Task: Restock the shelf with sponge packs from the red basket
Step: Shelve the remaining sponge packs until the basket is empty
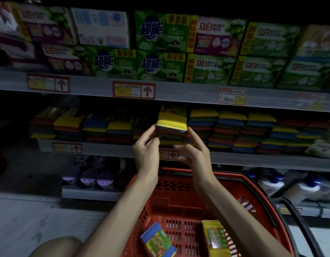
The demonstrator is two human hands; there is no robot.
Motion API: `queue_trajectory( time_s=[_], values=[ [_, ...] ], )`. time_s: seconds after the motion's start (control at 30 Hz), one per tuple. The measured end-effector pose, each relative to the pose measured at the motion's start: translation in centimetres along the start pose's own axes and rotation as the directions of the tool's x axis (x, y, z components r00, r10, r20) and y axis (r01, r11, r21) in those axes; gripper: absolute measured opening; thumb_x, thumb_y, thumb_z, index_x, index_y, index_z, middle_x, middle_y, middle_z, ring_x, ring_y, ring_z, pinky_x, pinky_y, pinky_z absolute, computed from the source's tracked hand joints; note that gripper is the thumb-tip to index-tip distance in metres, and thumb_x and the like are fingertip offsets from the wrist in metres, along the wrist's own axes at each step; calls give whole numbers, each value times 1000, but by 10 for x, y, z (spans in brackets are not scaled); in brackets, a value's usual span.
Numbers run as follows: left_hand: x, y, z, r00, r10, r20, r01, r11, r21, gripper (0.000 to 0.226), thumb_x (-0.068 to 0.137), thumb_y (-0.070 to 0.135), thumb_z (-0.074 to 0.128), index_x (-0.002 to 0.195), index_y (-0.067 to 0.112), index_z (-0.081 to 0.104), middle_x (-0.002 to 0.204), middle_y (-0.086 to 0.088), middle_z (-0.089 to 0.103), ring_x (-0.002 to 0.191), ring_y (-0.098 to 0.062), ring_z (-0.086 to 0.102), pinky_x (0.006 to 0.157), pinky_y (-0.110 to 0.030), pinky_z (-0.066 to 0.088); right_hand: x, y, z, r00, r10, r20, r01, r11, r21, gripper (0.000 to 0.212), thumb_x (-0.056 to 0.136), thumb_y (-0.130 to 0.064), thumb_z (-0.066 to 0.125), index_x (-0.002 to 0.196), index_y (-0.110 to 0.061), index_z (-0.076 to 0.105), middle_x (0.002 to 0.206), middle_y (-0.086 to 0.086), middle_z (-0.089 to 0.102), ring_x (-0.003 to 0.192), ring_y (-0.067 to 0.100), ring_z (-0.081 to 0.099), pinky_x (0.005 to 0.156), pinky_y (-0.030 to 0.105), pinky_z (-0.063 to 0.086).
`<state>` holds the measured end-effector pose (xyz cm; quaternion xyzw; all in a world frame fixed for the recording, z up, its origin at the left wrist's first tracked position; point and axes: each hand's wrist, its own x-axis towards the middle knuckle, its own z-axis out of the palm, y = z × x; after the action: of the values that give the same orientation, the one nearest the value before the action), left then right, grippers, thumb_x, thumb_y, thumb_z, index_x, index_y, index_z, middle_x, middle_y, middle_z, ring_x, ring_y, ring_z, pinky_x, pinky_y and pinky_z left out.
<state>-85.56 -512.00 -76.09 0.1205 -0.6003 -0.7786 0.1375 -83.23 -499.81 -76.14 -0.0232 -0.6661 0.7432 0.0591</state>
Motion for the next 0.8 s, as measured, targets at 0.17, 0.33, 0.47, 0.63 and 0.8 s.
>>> queue_trajectory(
  time_s=[0.17, 0.33, 0.47, 0.63, 0.8],
  values=[
    [4, -3, 7, 1000, 2, 11, -2, 999, 52, 49, 95, -5, 56, 134, 21, 67, 128, -1, 71, 115, -10, 68, 96, -24, 55, 8, -7, -3, 998, 57, -31, -57, 998, -15, 61, 95, -3, 55, 152, -24, 47, 134, 3, 65, 100, 15, 74, 69, 26, 57],
    [8, -4, 11, 1000, -15, -14, 17, 994, 108, 49, 96, -2, 56, 135, 26, 65, 106, 14, 69, 86, 8, 68, 61, -4, 47, 12, -10, -2, 997, 69, -46, -70, 997, -13, 64, 96, -6, 56, 155, -26, 39, 141, 2, 59, 104, 13, 73, 80, 35, 59],
    [9, -2, 15, 999, -22, -35, 26, 991, 133, 48, 98, 1, 55, 139, 24, 63, 92, 27, 62, 94, -2, 68, 74, -16, 51, 12, -10, 0, 996, 69, -48, -70, 997, -22, 69, 96, -8, 59, 158, -25, 34, 143, 1, 56, 112, 13, 70, 95, 41, 59],
    [12, -1, 18, 999, -35, -41, 41, 990, 135, 47, 99, 5, 55, 142, 24, 60, 90, 16, 66, 93, -16, 69, 83, -30, 52, 12, -9, 2, 998, 30, -55, -37, 992, -121, 70, 95, -11, 63, 158, -26, 36, 158, -4, 42, 125, 16, 60, 99, 38, 56],
    [15, 1, 19, 998, -40, -45, 45, 992, 116, 46, 100, 4, 56, 143, 20, 58, 88, 18, 64, 88, -13, 68, 85, -30, 54, 13, -5, 5, 996, -13, -88, -12, 959, -283, 75, 88, -27, 62, 156, -32, 34, 158, -4, 40, 133, 22, 54, 111, 48, 47]
  ],
)
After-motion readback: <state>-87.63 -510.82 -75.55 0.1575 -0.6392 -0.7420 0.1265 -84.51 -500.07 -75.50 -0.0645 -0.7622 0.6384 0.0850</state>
